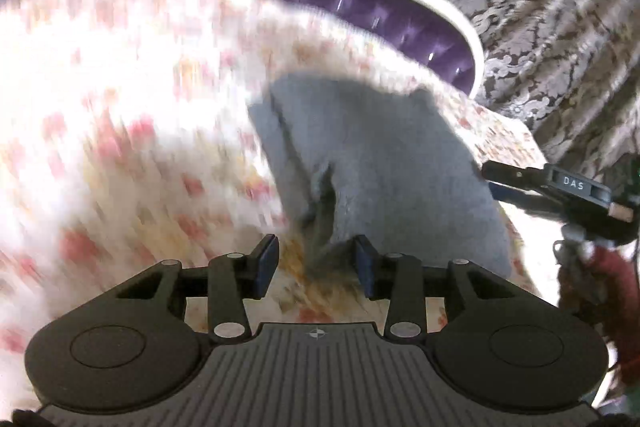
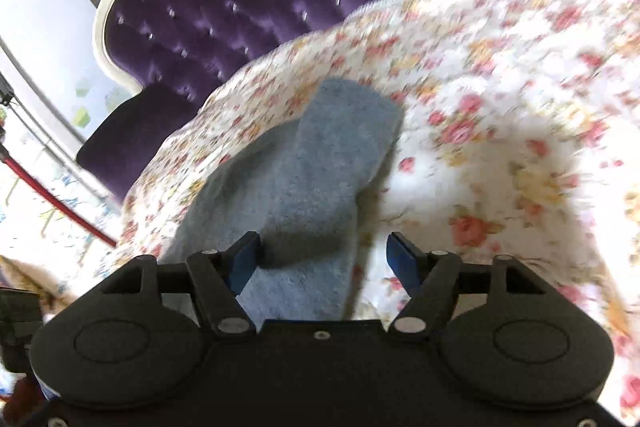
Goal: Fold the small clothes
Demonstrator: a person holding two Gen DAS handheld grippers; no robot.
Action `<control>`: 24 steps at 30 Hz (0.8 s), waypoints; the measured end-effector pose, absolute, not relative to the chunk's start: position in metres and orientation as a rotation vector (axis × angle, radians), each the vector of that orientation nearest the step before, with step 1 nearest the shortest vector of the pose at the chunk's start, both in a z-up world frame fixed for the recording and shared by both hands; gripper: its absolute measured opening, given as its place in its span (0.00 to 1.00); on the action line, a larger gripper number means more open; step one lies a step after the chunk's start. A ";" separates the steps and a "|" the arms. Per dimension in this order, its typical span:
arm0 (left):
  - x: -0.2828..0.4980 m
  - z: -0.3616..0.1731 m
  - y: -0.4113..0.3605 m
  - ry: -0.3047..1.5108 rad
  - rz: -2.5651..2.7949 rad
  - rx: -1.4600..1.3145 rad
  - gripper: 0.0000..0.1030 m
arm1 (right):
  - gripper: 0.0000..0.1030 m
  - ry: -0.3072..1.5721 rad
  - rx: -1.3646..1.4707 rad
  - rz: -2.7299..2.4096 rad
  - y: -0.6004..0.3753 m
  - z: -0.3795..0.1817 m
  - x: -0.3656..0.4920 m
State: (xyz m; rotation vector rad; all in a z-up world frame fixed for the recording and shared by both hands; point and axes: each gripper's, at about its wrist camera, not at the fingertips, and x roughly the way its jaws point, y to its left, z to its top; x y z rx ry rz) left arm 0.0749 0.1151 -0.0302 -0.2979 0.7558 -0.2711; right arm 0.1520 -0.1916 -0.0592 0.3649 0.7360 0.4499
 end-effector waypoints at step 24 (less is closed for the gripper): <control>0.123 -0.062 0.083 0.718 -0.162 -0.242 0.73 | 0.73 0.682 0.201 0.437 -0.156 -0.085 0.214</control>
